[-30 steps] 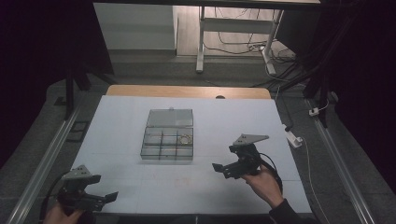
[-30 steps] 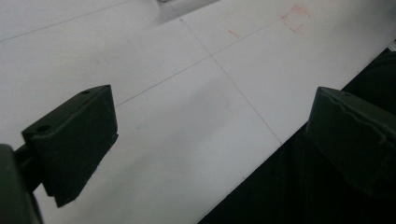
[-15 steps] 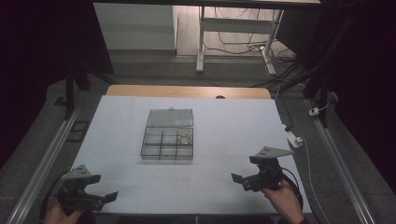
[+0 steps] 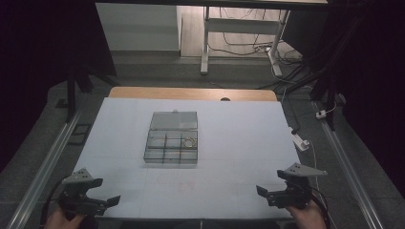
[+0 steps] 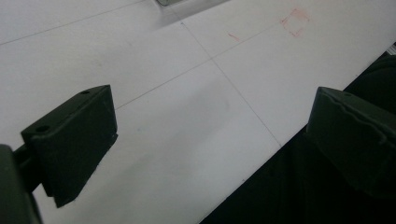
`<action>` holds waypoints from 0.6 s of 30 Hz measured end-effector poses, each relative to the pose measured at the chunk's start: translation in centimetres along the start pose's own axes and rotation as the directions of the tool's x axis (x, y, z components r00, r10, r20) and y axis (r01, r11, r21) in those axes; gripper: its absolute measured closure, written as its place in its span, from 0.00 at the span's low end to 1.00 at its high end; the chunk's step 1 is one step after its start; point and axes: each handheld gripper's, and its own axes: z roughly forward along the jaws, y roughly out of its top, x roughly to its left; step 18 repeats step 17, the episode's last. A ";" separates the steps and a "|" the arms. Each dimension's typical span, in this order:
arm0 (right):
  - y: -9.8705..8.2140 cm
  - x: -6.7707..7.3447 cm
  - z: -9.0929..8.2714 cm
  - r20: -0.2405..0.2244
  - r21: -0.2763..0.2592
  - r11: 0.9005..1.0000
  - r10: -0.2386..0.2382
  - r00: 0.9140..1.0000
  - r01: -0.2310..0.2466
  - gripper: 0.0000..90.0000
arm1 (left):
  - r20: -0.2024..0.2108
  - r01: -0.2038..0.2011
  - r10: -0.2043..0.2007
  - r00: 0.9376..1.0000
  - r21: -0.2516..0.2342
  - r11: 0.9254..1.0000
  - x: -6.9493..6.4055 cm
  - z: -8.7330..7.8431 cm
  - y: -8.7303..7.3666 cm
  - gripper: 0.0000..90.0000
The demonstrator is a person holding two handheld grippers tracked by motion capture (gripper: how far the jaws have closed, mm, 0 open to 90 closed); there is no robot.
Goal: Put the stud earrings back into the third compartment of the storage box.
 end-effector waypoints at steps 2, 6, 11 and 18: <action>-0.5 -0.2 -0.3 0.010 0.011 1.000 0.005 1.000 -0.006 0.00 | 0.001 -0.001 0.001 1.000 0.000 1.000 0.0 0.0 0.0 0.02; -1.3 -0.4 -0.9 0.034 0.024 0.999 0.021 0.999 -0.022 0.00 | 0.001 -0.001 0.001 1.000 -0.003 1.000 0.0 0.0 0.0 0.02; -1.8 -0.4 -1.5 0.043 0.042 0.999 0.030 0.999 -0.032 0.00 | 0.003 -0.008 0.008 1.000 -0.008 1.000 0.0 -0.1 -0.1 0.02; -2.0 -0.4 -1.7 0.059 0.061 0.998 0.030 0.998 -0.033 0.00 | 0.009 -0.013 0.013 1.000 -0.012 1.000 -0.1 -0.1 0.0 0.02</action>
